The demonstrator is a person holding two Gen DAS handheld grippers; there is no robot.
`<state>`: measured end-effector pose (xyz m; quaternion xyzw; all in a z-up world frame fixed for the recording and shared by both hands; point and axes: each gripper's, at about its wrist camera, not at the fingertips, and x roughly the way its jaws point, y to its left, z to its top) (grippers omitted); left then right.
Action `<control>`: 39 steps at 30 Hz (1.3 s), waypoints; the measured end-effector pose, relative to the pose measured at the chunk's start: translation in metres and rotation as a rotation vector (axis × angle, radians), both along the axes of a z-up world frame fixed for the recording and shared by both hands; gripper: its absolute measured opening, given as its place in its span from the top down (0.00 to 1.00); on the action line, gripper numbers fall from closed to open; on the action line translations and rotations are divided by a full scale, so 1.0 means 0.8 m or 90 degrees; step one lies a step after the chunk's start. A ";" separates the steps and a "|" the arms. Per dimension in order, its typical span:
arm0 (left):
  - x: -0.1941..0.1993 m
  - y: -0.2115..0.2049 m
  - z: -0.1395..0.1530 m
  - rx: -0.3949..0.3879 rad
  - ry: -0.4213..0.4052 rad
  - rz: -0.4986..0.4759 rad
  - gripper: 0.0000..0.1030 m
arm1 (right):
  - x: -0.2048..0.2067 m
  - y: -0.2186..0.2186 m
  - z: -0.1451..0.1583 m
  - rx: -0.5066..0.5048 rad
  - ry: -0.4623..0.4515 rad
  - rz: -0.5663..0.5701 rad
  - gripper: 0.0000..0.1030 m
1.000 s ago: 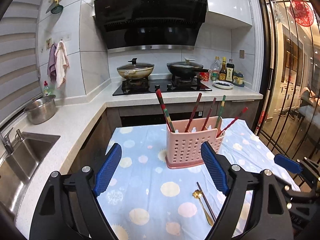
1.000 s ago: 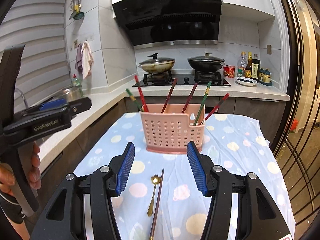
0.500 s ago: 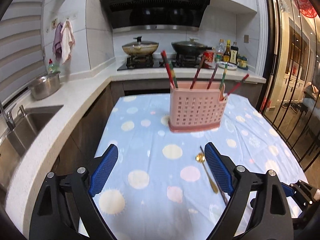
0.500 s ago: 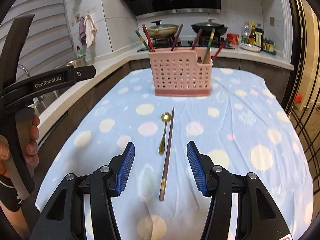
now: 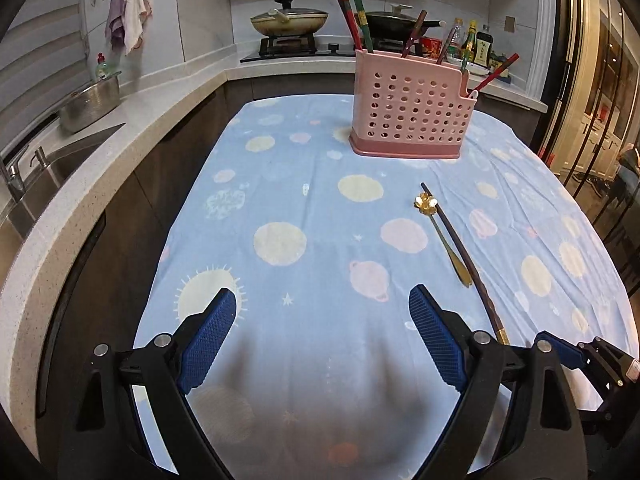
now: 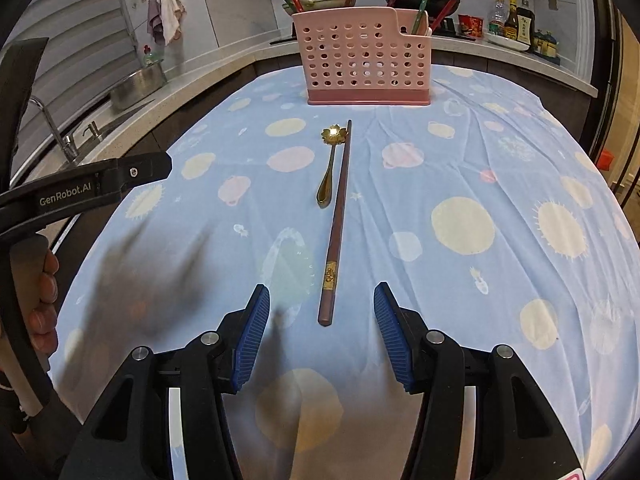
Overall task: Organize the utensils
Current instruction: 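Move the open right tool down to the brown chopstick, then close the right tool on the brown chopstick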
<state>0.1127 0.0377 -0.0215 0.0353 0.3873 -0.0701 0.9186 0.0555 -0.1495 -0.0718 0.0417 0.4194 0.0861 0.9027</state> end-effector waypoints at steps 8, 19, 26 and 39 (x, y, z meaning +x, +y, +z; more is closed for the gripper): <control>-0.002 -0.003 -0.010 0.007 0.014 -0.006 0.18 | 0.007 0.010 -0.014 -0.042 0.009 0.008 0.69; 0.000 -0.023 -0.018 0.007 0.029 -0.033 0.18 | 0.011 -0.014 -0.014 -0.044 0.006 -0.019 0.93; 0.003 -0.035 -0.024 0.013 0.037 -0.045 0.18 | 0.015 -0.045 -0.013 -0.035 0.005 -0.056 0.93; 0.016 -0.075 -0.024 0.002 0.047 -0.082 0.18 | 0.021 -0.119 -0.012 -0.009 0.005 -0.142 0.93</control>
